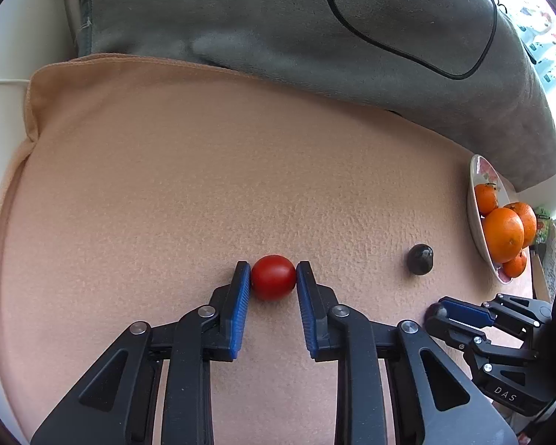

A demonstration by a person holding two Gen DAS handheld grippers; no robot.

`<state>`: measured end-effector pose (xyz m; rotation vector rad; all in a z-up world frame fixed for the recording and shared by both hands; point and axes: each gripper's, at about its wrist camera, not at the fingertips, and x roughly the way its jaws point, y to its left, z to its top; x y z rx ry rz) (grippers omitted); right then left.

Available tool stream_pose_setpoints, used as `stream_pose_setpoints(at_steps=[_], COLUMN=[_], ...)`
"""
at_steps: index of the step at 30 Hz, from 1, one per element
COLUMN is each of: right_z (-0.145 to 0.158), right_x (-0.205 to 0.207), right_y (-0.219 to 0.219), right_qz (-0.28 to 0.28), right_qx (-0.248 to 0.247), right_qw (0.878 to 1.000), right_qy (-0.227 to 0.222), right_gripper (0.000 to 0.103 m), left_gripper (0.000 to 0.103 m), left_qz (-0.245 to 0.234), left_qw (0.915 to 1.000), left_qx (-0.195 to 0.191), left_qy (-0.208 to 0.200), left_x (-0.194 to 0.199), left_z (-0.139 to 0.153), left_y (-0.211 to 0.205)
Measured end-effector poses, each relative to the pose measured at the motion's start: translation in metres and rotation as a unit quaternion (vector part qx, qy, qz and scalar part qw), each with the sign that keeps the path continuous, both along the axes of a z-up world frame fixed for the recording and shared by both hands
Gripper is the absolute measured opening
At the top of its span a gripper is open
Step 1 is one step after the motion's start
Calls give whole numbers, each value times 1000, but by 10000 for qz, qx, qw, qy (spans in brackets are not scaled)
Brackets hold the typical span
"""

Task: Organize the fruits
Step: 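Lift the tomato and plum in both grippers and carry them toward the bowl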

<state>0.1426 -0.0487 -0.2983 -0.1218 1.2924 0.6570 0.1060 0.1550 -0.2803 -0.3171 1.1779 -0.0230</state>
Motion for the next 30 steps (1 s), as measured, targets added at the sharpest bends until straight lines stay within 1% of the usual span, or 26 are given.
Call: stream_pose_setpoints(at_steps=[8,10,22,30], right_z=[0,1,20,35], right_x=[0,0,0,3], right_y=[1,-1,-18,-37], right_qz=[-9,-11,-103,-201], right_qx=[56,79,269,384], right_qw=[10000,10000,9993,9985], right_qy=[-23,-41,-225,-336], right_gripper=[24,24,24,24], left_gripper=[23,23,23,23], left_qz=[-2,-13,-149,-239], left_qw=[10000,10000,9995,9990], left_qx=[27,24,81,53], left_qy=[-33,-49,-255,-379], left_x=[1,-3,-18,-24], left_z=[3,6,33,50], left_y=[-6,-3,8,-1])
